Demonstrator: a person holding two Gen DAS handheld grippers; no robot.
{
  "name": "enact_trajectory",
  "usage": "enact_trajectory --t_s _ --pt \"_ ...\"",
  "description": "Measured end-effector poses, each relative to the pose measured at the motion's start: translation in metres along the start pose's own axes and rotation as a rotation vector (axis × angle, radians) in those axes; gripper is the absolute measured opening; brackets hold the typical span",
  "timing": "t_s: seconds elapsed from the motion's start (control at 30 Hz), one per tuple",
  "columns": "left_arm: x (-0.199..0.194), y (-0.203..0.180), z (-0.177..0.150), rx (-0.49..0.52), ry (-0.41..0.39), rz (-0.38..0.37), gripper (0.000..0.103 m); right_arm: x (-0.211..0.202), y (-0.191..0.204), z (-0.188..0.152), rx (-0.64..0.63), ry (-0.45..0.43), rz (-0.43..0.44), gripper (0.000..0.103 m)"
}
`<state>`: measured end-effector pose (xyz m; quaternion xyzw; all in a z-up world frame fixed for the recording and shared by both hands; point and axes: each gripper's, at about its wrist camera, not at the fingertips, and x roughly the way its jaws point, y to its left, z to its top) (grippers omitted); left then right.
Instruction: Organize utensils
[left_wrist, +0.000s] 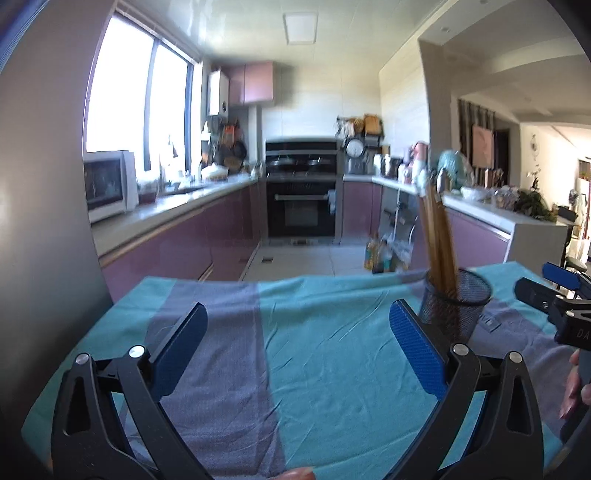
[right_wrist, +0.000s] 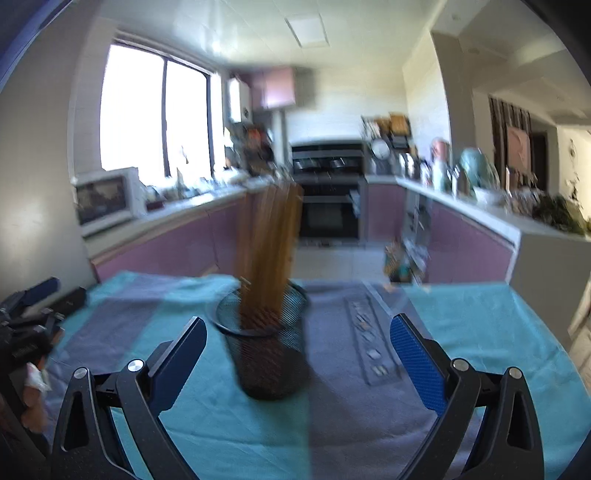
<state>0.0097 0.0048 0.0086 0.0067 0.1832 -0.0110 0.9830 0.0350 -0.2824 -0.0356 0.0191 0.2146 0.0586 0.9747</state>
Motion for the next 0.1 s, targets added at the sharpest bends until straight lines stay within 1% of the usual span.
enact_trajectory --t_s 0.03,0.07,0.1 --pt "0.007 0.004 -0.001 -0.003 0.030 0.001 0.097 0.011 -0.013 -0.003 0.011 0.065 -0.024 0.096" --pt "0.015 0.009 -0.002 -0.006 0.068 0.007 0.097 0.025 -0.029 -0.007 0.030 0.147 -0.057 0.096" --pt "0.026 0.017 -0.005 -0.008 0.115 0.019 0.097 0.035 -0.040 -0.011 0.039 0.201 -0.086 0.096"
